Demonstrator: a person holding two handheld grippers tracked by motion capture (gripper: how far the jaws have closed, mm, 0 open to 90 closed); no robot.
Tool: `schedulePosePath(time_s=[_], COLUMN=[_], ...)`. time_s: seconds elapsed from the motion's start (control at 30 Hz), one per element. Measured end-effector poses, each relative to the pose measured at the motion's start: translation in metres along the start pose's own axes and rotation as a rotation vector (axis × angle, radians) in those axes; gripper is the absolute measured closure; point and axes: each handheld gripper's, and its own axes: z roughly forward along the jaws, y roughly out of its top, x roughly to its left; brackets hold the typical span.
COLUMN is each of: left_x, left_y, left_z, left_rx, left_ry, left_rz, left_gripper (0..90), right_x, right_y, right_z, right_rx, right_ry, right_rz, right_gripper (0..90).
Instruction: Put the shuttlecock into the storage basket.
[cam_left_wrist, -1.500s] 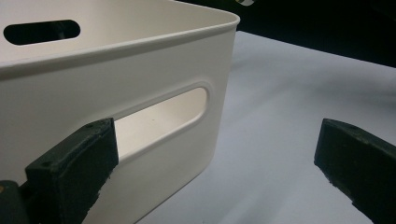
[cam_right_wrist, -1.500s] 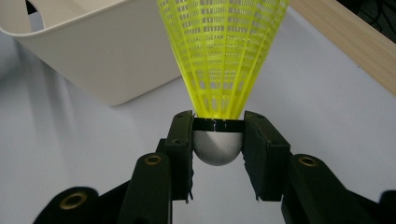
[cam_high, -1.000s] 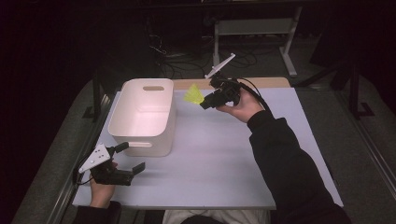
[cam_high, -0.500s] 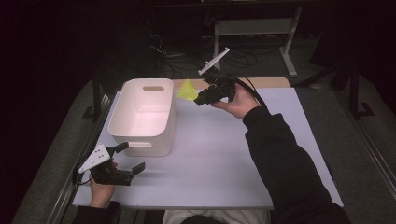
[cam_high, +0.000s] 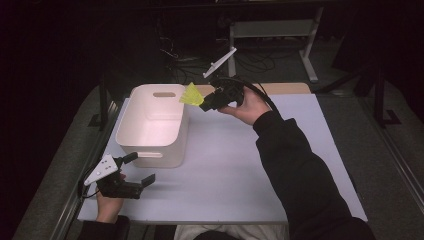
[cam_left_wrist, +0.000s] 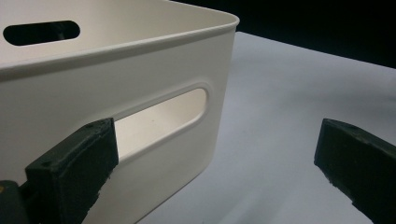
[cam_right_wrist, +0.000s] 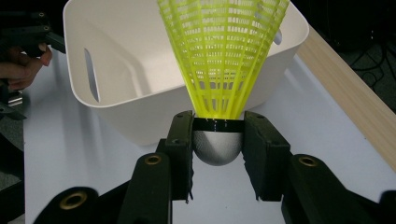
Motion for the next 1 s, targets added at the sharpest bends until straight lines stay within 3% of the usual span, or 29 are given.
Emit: schedulePosePath(time_s=[1.0], left_x=[0.0], left_y=[0.0], left_z=[0.0], left_rx=[-0.004], left_ry=[-0.002], left_rz=[0.001], left_gripper=[0.0], right_x=[0.029], right_y=[0.038], right_z=[0.017], right_rx=[-0.013], right_ry=[0.044], right_rz=[-0.082], right_gripper=[63.4])
